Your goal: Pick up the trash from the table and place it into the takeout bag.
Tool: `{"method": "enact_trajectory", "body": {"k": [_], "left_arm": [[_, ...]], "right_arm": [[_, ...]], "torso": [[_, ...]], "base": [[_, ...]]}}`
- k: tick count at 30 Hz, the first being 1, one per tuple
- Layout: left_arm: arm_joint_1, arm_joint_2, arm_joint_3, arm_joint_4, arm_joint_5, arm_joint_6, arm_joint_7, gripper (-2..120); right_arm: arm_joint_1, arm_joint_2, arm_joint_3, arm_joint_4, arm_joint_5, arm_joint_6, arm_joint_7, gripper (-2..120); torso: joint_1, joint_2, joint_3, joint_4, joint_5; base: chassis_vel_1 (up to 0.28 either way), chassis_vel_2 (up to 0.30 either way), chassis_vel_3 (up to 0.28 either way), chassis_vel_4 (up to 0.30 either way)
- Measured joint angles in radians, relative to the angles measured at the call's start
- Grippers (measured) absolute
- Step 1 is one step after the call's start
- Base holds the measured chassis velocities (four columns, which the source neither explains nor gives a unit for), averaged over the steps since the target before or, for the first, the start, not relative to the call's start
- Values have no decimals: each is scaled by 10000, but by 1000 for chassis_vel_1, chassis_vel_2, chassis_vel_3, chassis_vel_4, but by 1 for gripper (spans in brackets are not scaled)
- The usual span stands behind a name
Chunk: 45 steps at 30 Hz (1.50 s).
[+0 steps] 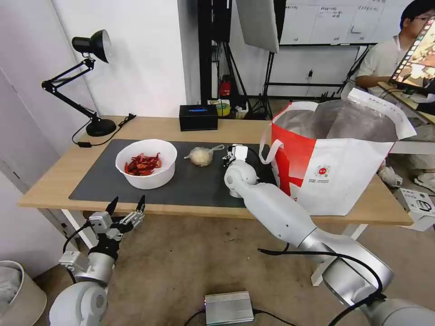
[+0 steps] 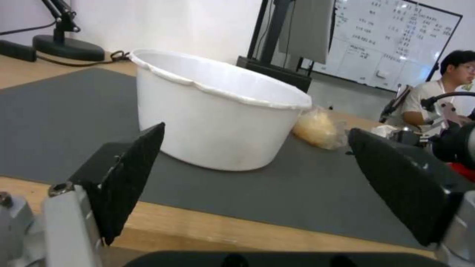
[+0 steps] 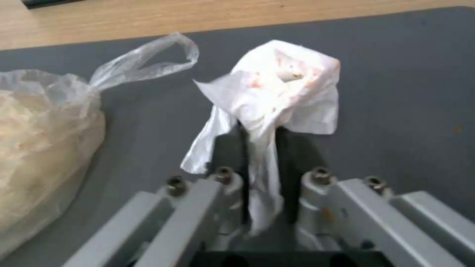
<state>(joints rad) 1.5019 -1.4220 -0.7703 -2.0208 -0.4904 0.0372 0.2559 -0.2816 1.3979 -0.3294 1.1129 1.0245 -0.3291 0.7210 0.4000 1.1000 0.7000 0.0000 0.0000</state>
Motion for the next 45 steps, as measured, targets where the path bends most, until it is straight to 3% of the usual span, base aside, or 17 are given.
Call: {"method": "enact_trajectory", "body": {"k": [1, 2, 23, 31, 38, 45], "left_arm": [[0, 0, 0, 0, 0, 0, 0, 100], [27, -30, -23, -34, 22, -2, 0, 100], [164, -139, -151, -508, 181, 82, -44, 100], [353, -2, -223, -652, 214, 91, -46, 100], [389, 360, -278, -636, 157, 92, -37, 100], [196, 1024, -418, -461, -78, 91, -22, 100]], "right_arm": [[0, 0, 0, 0, 0, 0, 0, 9], [-92, -41, 6, 111, -12, 106, -10, 0], [-896, -1790, -595, 2587, -1059, 1883, -1474, 0], [-1396, -2676, -770, 3976, -2239, 2852, -2459, 0], [-1789, -3503, -854, 4995, -3260, 3538, -3157, 0], [-2306, -4858, -855, 6383, -3835, 4015, -3817, 0]], "torso": [[0, 0, 0, 0, 0], [0, 0, 0, 1, 0], [-1, 0, 0, -1, 2], [0, 0, 0, 0, 1], [0, 0, 0, 1, 0], [0, 0, 0, 1, 2]], "base": [[0, 0, 0, 0], [0, 0, 0, 0], [0, 0, 0, 0], [0, 0, 0, 0], [0, 0, 0, 0], [0, 0, 0, 0]]}}
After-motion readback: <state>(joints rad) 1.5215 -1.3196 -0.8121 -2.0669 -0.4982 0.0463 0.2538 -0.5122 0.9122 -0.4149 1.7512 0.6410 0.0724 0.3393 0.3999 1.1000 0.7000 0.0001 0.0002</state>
